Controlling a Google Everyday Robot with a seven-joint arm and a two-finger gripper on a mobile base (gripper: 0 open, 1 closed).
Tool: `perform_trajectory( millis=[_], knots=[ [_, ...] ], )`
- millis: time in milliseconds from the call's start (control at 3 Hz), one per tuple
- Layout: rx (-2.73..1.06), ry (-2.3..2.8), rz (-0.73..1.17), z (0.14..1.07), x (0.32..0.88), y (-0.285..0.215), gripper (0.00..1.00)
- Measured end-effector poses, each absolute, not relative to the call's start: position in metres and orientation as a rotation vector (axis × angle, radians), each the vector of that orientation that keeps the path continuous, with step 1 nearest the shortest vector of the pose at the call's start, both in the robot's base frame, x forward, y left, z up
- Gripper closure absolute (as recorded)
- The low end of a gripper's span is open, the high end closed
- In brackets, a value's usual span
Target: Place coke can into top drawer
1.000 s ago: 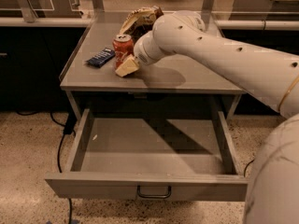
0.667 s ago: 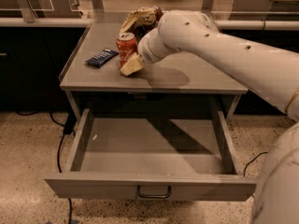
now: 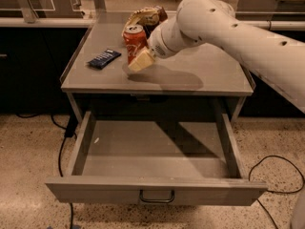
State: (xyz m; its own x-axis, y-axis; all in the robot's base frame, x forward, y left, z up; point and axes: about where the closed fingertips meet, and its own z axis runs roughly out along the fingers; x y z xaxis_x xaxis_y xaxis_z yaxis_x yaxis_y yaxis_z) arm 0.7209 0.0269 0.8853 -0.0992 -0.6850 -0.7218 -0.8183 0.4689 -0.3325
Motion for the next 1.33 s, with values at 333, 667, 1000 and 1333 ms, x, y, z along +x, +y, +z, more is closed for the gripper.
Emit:
perform_trajectory(
  millis=[333,667,1000,1333],
  knots=[
    [-1.307,1.822,0.212,0.898,0.703,0.016,1.0],
    [-1.355,1.856,0.244,0.9,0.68,-0.005,1.0],
    [-1.357,1.856,0.243,0.9,0.68,-0.005,1.0],
    [-1.371,1.868,0.243,0.896,0.666,-0.009,1.0]
  ],
)
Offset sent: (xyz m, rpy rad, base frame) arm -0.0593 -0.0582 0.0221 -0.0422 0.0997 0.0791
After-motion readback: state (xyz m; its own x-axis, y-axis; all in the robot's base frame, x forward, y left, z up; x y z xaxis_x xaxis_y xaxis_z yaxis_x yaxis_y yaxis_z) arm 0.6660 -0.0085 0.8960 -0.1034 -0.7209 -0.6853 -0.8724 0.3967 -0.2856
